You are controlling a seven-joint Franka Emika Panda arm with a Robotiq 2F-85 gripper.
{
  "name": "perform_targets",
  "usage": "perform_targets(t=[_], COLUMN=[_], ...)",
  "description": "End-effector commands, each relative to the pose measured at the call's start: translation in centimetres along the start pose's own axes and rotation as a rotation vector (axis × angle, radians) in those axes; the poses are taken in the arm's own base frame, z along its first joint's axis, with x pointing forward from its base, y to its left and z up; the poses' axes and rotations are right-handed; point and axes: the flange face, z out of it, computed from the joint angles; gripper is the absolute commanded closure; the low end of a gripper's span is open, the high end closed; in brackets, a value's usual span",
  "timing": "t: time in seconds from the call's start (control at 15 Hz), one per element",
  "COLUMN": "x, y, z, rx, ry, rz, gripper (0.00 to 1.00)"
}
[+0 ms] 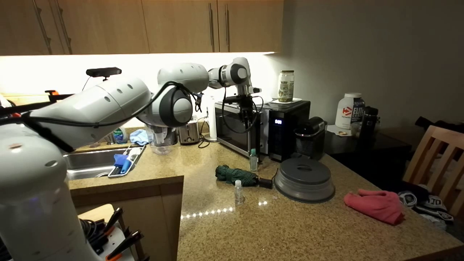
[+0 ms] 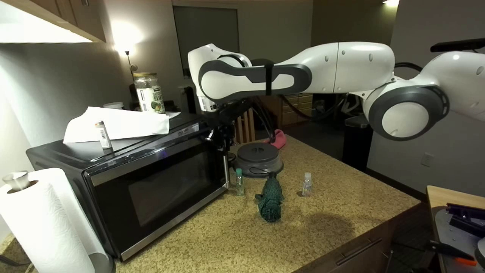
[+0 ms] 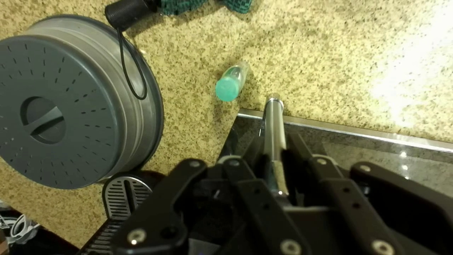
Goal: Open the microwave
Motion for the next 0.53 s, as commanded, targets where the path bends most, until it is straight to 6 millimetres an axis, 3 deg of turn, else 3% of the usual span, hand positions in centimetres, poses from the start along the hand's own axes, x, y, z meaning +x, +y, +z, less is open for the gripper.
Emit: perform_targets(t=[0.0,0.33,0.4,0.47], x=[-2.1,-3.5,-3.6,-3.7], y=[-5.4,-6.1,-6.1,-6.0], z=[2.0,0.7,0.4,0.2], rx=[0.052,0.074,0.073,0.068], ry=[-0.104,-0.176,-0.18,-0.185], rz=[-0.089,-0.136,-0.138,-0.141], gripper=[0.91,0.91,0.53,0.52])
